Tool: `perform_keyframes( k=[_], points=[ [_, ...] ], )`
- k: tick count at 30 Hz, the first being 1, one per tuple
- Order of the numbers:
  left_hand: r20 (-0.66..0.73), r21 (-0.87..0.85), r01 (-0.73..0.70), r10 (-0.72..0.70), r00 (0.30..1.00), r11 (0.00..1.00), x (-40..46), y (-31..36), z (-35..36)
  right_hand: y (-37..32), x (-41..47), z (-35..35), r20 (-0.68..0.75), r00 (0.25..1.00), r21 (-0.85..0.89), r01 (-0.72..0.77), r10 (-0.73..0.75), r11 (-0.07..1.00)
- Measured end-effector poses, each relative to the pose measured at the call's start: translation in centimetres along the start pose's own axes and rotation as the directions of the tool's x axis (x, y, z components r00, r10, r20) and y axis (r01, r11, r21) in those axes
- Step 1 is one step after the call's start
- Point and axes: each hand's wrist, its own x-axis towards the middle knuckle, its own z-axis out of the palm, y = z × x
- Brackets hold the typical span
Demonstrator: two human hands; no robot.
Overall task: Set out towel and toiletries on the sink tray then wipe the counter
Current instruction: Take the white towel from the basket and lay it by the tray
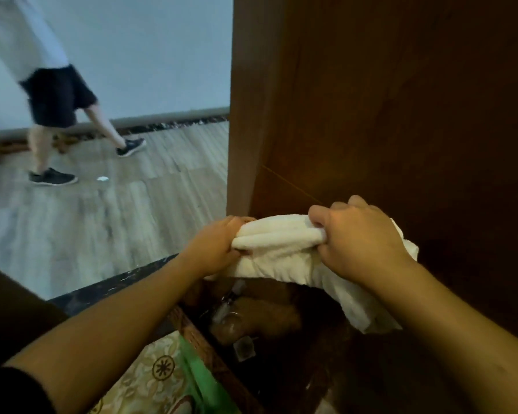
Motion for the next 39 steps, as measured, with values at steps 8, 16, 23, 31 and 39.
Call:
perform_keyframes(
  k=[8, 16, 23, 31, 39],
  points=[
    [-0.26, 0.227, 0.198, -0.136, 0.956, 0.953, -10.5, 2.5, -9.0, -2.4, -1.2, -3.2, -0.235, 0.94, 0.038, 0.264, -0.248, 0.964],
    [-0.379, 0.28, 0.495, -0.379, 0.844, 0.823, -27.3, 2.1, -17.1, -14.5, 0.9, -4.1, -0.263, 0.801, 0.149, 0.585, -0.538, 0.797],
    [-0.483, 0.214, 0.719, -0.569, 0.666, 0.661, -47.4, 0.8, -21.6, -33.0, -1.0, -5.0, -0.256, 0.594, 0.193, 0.805, -0.763, 0.562],
    [-0.57, 0.051, 0.922, -0.747, 0.343, 0.385, -73.9, 1.3, -25.1, -59.2, -9.7, -8.2, -0.2, 0.298, 0.158, 0.95, -0.933, 0.269],
    [-0.607, -0.085, 0.991, -0.794, 0.033, 0.106, -94.9, 3.7, -28.6, -81.7, -19.5, -9.6, -0.181, 0.015, 0.133, 0.991, -0.983, -0.009]
  ],
)
